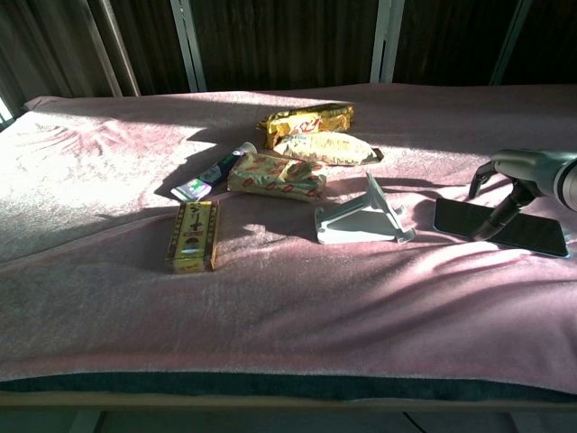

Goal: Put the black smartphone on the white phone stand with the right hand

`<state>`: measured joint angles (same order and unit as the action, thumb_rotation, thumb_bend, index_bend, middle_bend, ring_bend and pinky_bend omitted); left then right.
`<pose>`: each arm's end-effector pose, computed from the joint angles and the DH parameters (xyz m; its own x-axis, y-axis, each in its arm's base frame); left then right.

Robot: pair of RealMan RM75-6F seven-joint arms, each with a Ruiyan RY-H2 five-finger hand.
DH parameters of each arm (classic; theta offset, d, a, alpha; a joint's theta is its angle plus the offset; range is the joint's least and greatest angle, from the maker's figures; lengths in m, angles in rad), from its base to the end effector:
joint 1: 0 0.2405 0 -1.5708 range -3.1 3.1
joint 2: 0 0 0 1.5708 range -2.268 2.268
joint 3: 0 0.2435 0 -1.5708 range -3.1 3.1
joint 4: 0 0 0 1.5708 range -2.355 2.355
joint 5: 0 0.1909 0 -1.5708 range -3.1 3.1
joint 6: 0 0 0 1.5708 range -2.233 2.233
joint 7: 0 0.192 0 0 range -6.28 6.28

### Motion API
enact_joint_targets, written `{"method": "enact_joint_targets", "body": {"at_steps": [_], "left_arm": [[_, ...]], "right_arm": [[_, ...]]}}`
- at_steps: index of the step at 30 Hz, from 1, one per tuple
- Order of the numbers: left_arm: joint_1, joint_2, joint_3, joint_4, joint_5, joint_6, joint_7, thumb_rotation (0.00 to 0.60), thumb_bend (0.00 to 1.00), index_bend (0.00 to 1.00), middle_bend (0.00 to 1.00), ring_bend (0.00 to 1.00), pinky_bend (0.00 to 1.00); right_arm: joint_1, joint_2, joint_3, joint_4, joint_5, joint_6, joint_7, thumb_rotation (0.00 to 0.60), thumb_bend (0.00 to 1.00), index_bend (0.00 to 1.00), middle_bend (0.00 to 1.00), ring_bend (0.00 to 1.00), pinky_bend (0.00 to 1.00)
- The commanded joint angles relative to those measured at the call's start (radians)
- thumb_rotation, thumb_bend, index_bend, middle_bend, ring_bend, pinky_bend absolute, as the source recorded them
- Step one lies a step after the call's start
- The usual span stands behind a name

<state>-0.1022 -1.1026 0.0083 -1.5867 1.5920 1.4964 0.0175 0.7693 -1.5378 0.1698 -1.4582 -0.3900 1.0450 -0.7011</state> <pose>-0.2831 0.2197 0.1627 0.4586 0.0356 0.8879 0.8846 -0.1133 -0.4524 -0.2388 -0.3809 0.0011 0.4242 -0.4505 0.7856 -0.8369 0.1364 0.5301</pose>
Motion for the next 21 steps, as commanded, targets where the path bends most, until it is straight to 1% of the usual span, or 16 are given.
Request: {"method": "enact_joint_targets", "body": {"at_steps": [1,11,21], "left_arm": [[0.001,0.0,0.0,0.001,0.0,0.001,-0.001,0.6,0.42,0.0,0.05,0.03,0.12],[0.001,0.003,0.001,0.001,0.004,0.001,-0.004,0.6,0.42,0.0,0.05,0.03,0.12],[0.0,0.003,0.002,0.002,0.012,0.003,-0.01,0.6,0.42,0.0,0.05,0.03,0.12]], "right_arm": [[0.001,-0.004,0.0,0.005,0.002,-0.002,-0.003,0.6,0.19,0.42,0.24,0.07,0.01],[0.002,-0.016,0.005,0.005,0.009,0.016,-0.016,0.6,0.19,0.44,0.26,0.08,0.01],[0.009,-0.048,0.007,0.028,0.018,0.028,-0.043,0.6,0.19,0.44,0.26,0.1,0.02]]}}
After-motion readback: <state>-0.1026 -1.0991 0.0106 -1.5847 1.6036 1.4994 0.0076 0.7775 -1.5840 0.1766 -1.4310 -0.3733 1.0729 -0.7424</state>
